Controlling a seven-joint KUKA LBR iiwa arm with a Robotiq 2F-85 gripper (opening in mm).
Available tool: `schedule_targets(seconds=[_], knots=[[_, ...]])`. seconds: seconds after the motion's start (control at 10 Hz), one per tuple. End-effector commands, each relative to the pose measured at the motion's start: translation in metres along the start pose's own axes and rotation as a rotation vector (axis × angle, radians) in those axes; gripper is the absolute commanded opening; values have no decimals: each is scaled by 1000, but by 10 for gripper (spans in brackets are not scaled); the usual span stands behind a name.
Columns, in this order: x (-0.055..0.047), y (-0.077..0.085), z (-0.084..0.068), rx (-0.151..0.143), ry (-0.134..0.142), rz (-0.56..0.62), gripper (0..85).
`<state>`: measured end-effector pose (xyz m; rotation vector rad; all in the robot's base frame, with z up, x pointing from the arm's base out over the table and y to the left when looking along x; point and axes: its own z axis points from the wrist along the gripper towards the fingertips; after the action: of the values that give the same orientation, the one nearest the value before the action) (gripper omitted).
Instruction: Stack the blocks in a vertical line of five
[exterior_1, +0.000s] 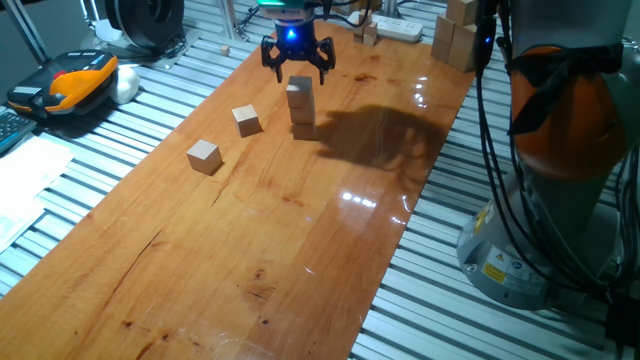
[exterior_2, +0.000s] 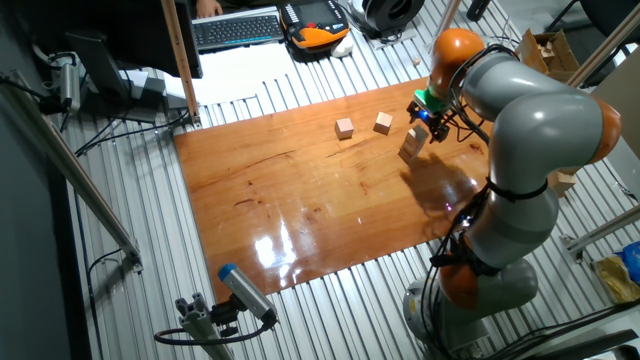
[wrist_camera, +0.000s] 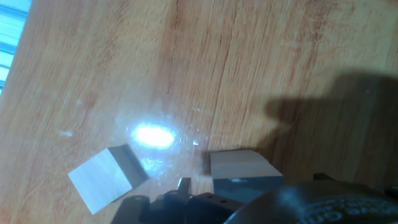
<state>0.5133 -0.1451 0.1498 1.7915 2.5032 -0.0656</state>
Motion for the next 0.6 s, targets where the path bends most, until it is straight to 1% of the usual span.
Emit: schedule_targets(seconds=[0.0,0.3,0.5], knots=[[0,-1,-1,0,-1,-2,850],[0,-3,-8,3,-3,-6,850],[2,-5,-20,16,-13,-11,850]])
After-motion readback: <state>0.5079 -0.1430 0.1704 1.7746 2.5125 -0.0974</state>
